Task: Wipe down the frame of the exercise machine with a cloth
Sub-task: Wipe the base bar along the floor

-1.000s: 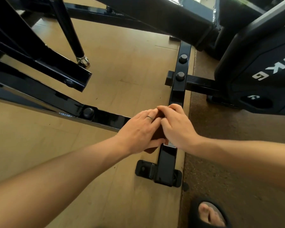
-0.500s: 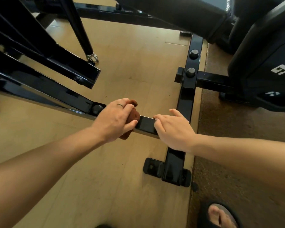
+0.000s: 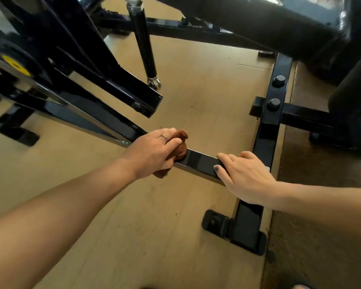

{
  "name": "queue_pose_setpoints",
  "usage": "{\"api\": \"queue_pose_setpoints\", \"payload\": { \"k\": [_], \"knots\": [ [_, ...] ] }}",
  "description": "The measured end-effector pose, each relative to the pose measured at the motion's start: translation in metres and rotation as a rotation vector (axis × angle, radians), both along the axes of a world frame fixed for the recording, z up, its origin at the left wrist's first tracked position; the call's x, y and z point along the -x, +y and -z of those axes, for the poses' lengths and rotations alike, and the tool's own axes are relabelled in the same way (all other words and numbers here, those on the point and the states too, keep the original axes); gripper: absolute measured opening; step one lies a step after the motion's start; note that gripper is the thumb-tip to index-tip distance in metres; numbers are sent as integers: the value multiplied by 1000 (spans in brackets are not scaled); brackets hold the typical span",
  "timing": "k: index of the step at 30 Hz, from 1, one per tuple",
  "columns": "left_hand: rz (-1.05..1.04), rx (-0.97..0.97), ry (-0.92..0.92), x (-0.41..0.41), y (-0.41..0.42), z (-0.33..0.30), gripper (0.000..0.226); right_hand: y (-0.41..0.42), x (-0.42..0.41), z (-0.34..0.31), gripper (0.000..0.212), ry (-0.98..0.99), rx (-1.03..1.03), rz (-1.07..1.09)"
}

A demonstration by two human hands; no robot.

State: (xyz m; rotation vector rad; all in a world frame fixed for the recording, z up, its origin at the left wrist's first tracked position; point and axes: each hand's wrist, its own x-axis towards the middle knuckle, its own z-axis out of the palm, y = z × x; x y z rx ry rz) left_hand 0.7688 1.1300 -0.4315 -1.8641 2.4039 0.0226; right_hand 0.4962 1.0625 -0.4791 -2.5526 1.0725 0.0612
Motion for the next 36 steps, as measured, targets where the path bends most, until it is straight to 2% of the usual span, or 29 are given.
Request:
{"api": "queue_pose_setpoints", "payload": {
  "k": [3, 5, 8, 11, 13, 15, 18, 24, 27, 31, 33, 36],
  "knots": [
    [-50, 10, 26, 4, -1, -1, 46, 1, -8, 0, 74, 27, 84, -21],
    [-35, 20, 0, 18, -4, 1, 41, -3, -16, -5, 71, 68, 3, -40],
    [160, 50, -141, 50, -5, 15, 31, -18, -20, -19, 63, 140, -196, -122],
    [77, 120, -8, 80, -5, 25, 33, -28, -22, -31, 74, 241, -275, -236],
    [87, 105, 2, 84, -5, 28, 40, -26, -26, -30, 82, 305, -267, -206],
    [122, 120, -15, 68, -5, 22, 43, -24, -34, -29, 83, 335, -346, -141],
    [41, 125, 27, 27, -2, 5, 37, -32, -40, -31, 83, 351, -511, -80],
    [62, 99, -44, 0, 1, -20, 27, -34, -42, -26, 95, 326, -507, -80],
    [15, 176, -222, -32, 10, -34, 33, -38, -50, -27, 98, 320, -486, -120],
    [-82, 193, -357, -65, 26, -36, 46, -37, -73, -22, 83, 311, -441, -129],
    [-129, 173, -332, -49, 24, -30, 40, -36, -79, -21, 82, 302, -427, -115],
    [-259, 176, -45, -5, 9, -13, 21, -36, -81, -18, 90, 286, -437, -114]
  ]
}}
